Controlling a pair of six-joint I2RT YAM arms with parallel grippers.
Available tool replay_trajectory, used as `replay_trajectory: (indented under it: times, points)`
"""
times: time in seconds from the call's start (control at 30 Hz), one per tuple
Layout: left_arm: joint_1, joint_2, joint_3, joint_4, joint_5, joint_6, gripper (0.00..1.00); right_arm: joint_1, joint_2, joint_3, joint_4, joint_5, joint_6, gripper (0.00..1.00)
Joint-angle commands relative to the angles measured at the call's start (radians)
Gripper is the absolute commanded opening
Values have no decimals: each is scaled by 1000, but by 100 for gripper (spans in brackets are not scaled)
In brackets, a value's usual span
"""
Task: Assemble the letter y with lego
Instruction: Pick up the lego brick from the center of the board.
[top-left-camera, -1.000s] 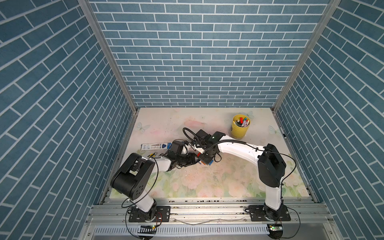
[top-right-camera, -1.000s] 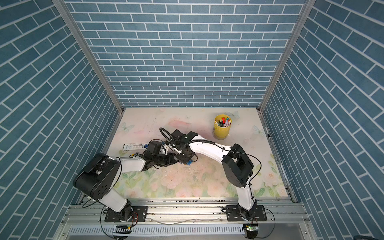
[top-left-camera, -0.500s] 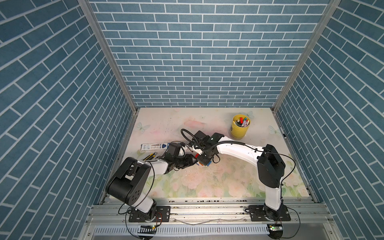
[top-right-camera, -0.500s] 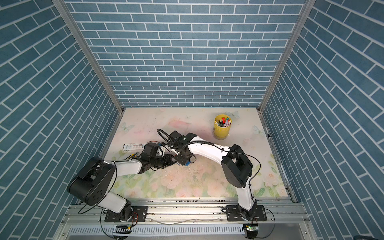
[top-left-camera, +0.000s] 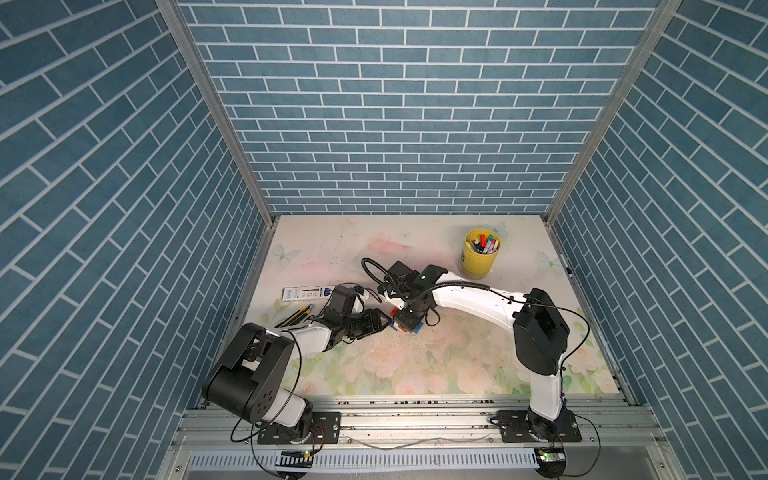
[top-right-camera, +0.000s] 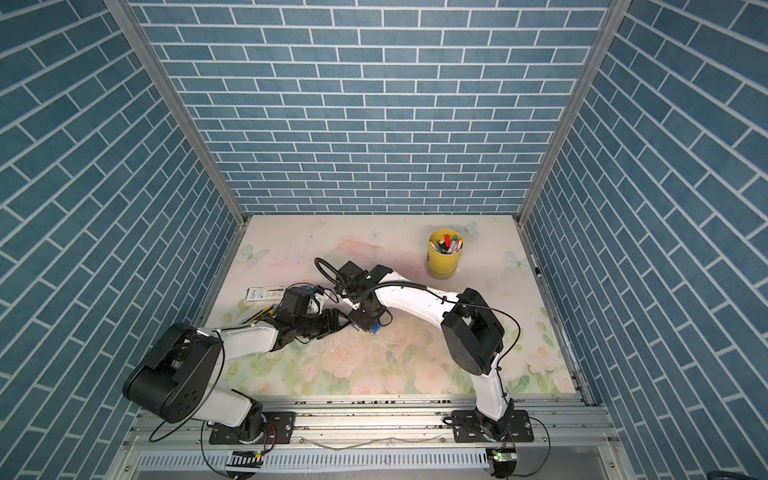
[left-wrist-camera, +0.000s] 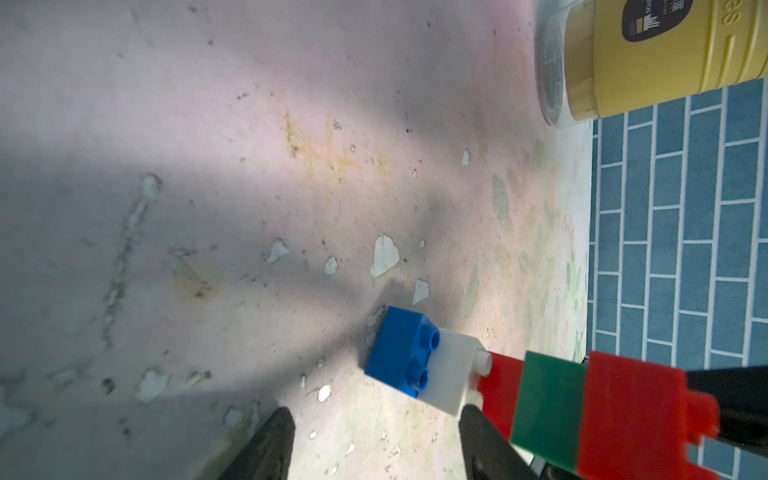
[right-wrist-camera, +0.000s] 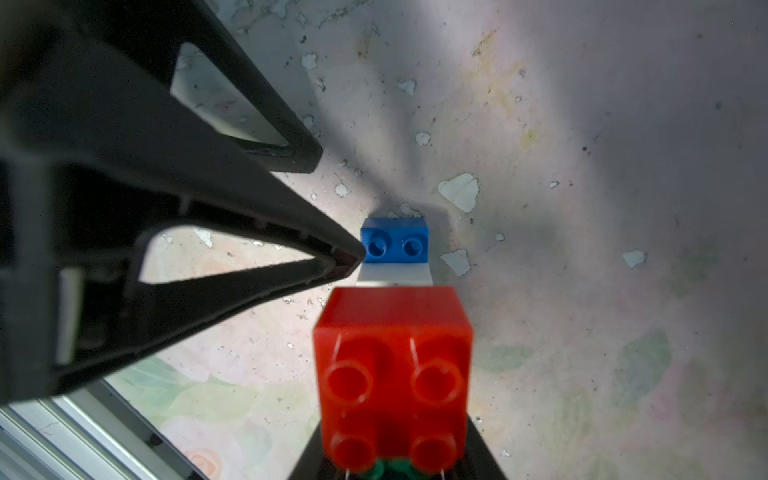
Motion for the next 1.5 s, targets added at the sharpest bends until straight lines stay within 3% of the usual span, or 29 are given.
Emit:
replay_trajectory:
  times: [0.0,0.63,1.1,1.47]
  points:
    - [17,9,-49,-163,-90,7,67,-6,28,0,-63,9,-38,18]
    - [47,-12,-69,-182,-95,1,67,-9,1,-4,-16,-44,-14,18]
    - [55,-103,-50,-263,-104,-7,67,-113,-181,-152,130,-254,65,18]
    - [56,-144,-13,-318,-98,-7,67,-227,-241,-302,303,-531,147,18]
